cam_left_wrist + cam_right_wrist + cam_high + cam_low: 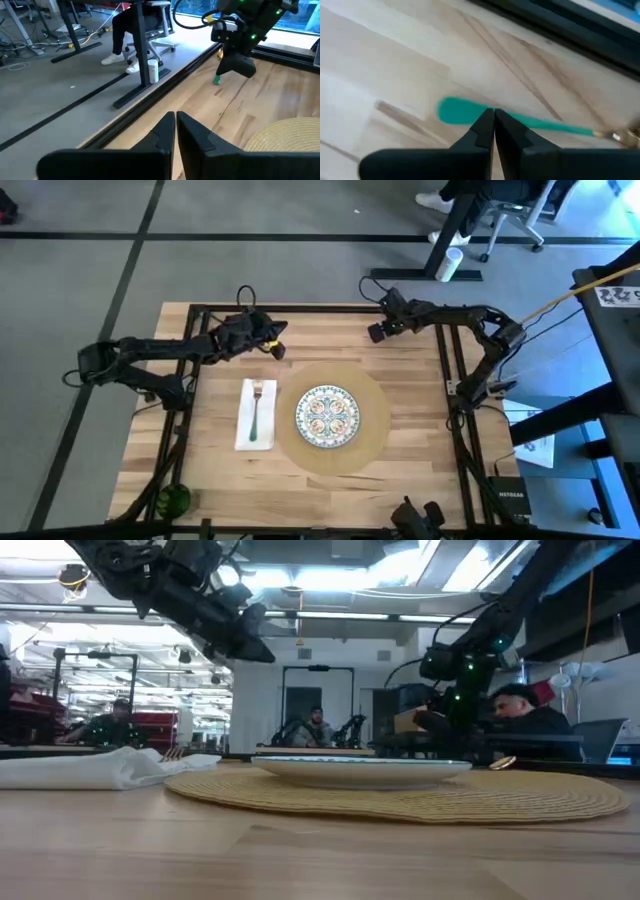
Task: Set table place
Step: Put the green spoon to the right of the blue patterned plate on the brown place mat
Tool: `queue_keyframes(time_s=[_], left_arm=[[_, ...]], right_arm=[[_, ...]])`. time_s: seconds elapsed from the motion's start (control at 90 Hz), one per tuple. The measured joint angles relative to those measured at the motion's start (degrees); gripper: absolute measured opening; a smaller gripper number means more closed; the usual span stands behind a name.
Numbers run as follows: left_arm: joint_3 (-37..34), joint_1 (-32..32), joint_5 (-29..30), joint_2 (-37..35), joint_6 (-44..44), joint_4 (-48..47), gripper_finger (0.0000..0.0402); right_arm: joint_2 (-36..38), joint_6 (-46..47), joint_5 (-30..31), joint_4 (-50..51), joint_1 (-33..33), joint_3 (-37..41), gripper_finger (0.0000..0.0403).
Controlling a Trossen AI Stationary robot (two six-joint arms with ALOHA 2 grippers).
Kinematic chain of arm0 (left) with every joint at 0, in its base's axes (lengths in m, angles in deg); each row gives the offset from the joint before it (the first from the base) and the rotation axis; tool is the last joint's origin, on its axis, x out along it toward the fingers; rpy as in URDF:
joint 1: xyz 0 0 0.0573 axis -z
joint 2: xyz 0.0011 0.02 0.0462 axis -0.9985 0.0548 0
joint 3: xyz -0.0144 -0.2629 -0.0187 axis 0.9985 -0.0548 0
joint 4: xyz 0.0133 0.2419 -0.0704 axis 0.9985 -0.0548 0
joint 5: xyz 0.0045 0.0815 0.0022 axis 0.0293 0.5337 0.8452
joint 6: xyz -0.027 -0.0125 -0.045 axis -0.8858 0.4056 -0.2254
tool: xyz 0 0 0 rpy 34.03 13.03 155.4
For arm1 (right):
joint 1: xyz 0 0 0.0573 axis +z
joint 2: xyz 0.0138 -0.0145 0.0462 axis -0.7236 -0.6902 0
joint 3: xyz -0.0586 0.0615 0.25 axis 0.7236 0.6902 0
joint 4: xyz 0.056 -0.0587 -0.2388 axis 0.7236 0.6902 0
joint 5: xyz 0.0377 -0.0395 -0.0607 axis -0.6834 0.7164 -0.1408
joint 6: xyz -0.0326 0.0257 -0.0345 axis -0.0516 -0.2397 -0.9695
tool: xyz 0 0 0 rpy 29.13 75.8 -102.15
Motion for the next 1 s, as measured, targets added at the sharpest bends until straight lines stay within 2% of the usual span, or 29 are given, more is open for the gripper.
queue_keyframes(time_s=[0.344, 1.0], left_arm=[[0.0, 0.0, 0.0, 0.0, 0.0, 0.0, 0.0001], [0.0, 0.0, 0.0, 0.0, -0.2, -0.2, 0.0001]], right_arm=[[0.0, 0.1, 1.2, 0.4, 0.0, 0.0, 0.0], [0.0, 0.4, -2.3, 2.3, 0.4, 0.0, 0.0]])
